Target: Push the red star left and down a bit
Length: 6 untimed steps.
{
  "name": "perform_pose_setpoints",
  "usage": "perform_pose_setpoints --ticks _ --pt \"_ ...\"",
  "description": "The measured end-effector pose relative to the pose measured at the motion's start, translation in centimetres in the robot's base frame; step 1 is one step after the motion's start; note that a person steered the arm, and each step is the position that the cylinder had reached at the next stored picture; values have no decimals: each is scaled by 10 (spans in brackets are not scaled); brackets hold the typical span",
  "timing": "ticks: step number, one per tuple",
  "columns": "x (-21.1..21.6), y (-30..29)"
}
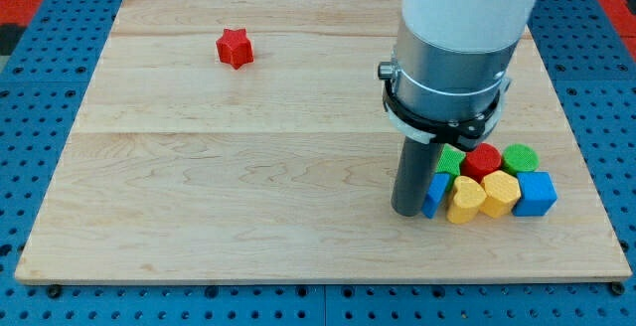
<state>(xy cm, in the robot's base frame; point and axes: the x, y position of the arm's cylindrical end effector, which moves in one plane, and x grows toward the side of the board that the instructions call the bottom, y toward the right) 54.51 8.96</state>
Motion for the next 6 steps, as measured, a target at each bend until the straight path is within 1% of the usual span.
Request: perform_pose_setpoints --ticks 2,3,4,5,6 --pt "0 1" --pt "1 -31" --pt "-29 -68" --pt "-88 -77" --pt "-157 -83"
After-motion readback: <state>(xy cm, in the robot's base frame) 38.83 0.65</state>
